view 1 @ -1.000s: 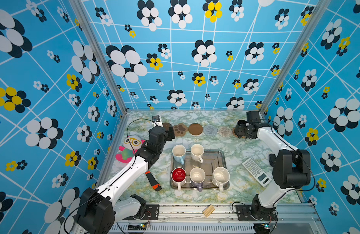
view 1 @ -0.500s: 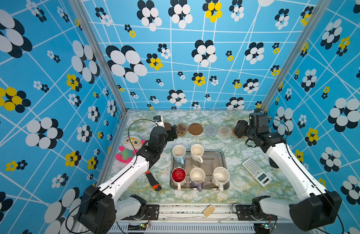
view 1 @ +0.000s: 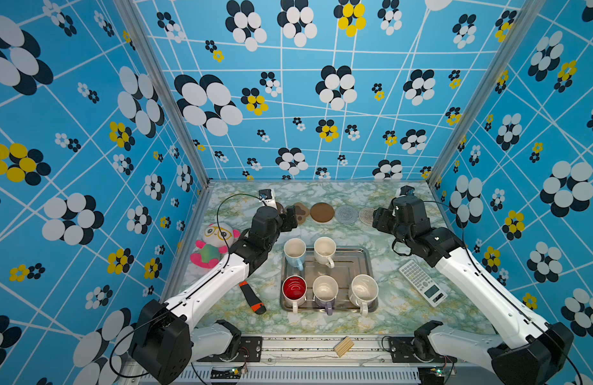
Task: Place cups on coasters
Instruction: Pick up the cup from the tray.
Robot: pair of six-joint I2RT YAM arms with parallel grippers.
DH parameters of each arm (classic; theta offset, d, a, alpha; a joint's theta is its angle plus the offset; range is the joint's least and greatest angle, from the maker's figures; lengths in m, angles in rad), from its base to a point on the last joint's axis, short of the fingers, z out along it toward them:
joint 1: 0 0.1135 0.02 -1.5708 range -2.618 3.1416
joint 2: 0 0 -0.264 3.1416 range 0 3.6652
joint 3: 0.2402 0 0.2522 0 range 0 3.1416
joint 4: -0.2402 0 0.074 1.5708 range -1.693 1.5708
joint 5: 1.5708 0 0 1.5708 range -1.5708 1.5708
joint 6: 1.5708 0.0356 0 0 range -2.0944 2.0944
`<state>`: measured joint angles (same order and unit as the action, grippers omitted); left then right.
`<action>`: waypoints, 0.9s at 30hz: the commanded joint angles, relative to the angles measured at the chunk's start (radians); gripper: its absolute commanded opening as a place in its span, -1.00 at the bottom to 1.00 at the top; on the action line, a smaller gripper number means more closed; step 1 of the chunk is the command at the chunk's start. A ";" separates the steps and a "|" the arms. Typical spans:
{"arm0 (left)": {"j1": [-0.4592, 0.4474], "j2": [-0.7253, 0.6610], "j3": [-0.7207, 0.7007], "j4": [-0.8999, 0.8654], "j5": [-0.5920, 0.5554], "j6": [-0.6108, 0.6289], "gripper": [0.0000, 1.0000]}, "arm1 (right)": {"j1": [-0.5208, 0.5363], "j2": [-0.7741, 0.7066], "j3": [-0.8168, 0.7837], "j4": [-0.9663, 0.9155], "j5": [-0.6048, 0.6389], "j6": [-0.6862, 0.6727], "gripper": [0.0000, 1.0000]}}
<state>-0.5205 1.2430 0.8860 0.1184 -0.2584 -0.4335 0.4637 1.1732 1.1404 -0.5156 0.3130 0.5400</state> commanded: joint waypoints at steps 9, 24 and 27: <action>-0.024 0.029 0.080 -0.100 -0.059 0.033 0.71 | 0.022 0.002 0.022 0.024 -0.016 0.005 0.42; -0.051 0.014 0.230 -0.432 -0.163 0.094 0.71 | 0.024 0.030 0.014 0.109 -0.080 -0.035 0.45; -0.055 -0.010 0.249 -0.492 -0.175 0.098 0.70 | 0.024 0.052 0.025 0.115 -0.087 -0.047 0.45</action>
<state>-0.5671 1.2724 1.0950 -0.2783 -0.3992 -0.3573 0.4824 1.2018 1.1416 -0.4320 0.2478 0.5167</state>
